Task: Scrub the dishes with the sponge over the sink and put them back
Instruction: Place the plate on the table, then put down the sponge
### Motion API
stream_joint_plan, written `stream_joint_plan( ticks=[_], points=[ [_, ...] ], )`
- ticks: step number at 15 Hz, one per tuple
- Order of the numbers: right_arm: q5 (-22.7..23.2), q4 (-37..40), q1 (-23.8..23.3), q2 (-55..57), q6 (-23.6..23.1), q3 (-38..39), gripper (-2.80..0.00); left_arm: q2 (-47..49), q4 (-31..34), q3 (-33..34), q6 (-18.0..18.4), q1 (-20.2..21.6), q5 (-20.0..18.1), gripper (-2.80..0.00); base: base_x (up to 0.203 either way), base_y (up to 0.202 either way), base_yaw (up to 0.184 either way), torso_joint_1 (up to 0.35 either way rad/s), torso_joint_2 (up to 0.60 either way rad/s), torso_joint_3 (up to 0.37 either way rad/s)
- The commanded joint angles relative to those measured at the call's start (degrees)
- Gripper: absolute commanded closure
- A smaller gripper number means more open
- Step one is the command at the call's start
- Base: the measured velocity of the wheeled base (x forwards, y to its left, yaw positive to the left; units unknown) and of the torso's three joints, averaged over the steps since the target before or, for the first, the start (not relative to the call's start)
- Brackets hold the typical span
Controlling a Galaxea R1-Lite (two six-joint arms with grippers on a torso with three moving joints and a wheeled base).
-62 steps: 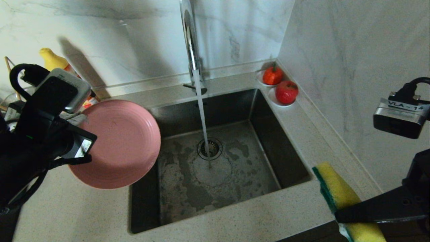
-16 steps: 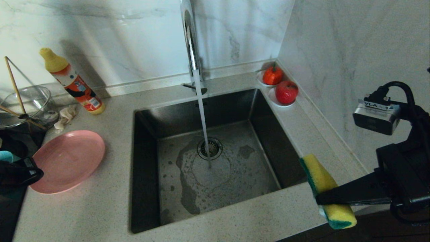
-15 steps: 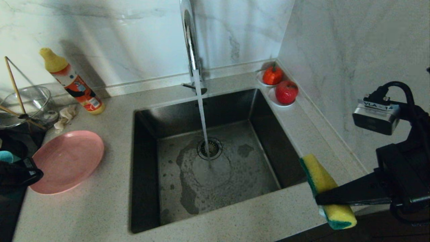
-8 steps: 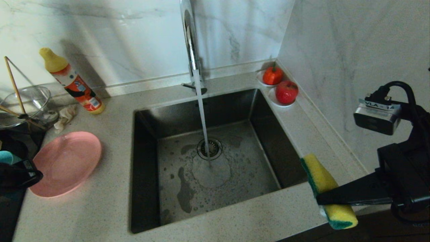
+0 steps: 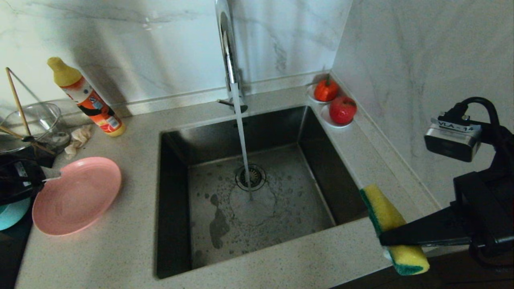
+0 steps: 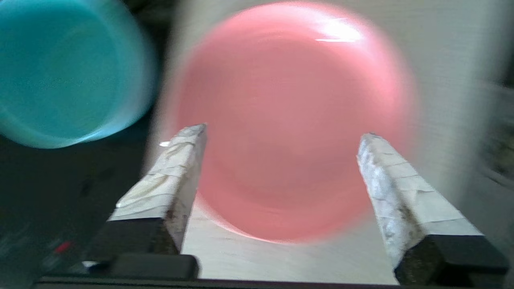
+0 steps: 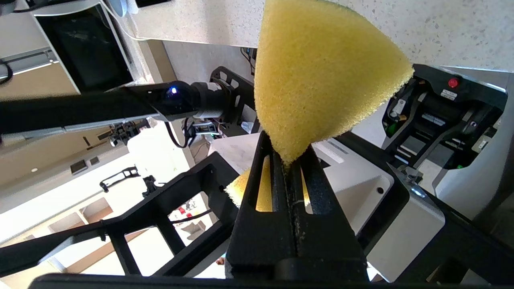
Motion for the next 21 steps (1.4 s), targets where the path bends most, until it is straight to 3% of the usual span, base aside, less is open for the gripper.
stream_joint_plan(
  ticks=[1, 2, 5, 7, 11, 17, 19, 21],
  points=[
    [0.06, 0.47, 0.08, -0.67, 0.39, -0.12, 0.00, -4.22, 2.82, -4.00, 0.27, -5.55, -1.01, -2.80, 0.000, 0.000, 0.000, 0.000, 0.00, 0.000],
    [-0.03, 0.70, 0.01, -0.91, 0.48, -0.12, 0.00, -4.32, 5.06, -6.44, 0.32, -7.99, -1.28, 0.00, 0.000, 0.000, 0.000, 0.000, 0.00, 0.000],
    [-0.73, 1.84, -0.08, -1.73, 0.30, -0.38, 0.00, -5.42, 11.19, -11.49, 0.36, -16.34, -3.92, 0.00, 0.000, 0.000, 0.000, 0.000, 0.00, 0.000],
    [-1.65, 2.02, -0.71, -1.77, 0.22, 0.16, 0.00, -9.92, 12.01, -10.87, 0.81, -22.04, -4.58, 0.00, 0.000, 0.000, 0.000, 0.000, 0.00, 0.000],
    [-1.87, 2.39, -3.28, -1.93, -0.13, 0.58, 0.00, -24.89, 12.00, -4.02, 1.66, -24.89, -4.15, 0.00, 0.000, 0.000, 0.000, 0.000, 0.00, 0.000],
    [-1.87, 3.95, -3.33, -3.15, 0.06, 0.95, 0.00, -47.60, 12.33, 11.30, 2.03, -25.17, 4.25, 0.00, 0.000, 0.000, 0.000, 0.000, 0.00, 0.000],
    [-2.13, 4.21, -3.33, -3.40, 0.13, 1.29, 0.00, -51.85, 12.07, 16.91, 2.03, -25.16, 11.06, 0.00, 0.000, 0.000, 0.000, 0.000, 0.00, 0.000],
    [-2.48, 4.17, -3.33, -4.07, 0.17, 1.75, 0.00, -56.85, 12.29, 20.68, 2.16, -25.17, 12.18, 0.00, 0.000, 0.000, 0.000, 0.000, 0.00, 0.000]
  ],
)
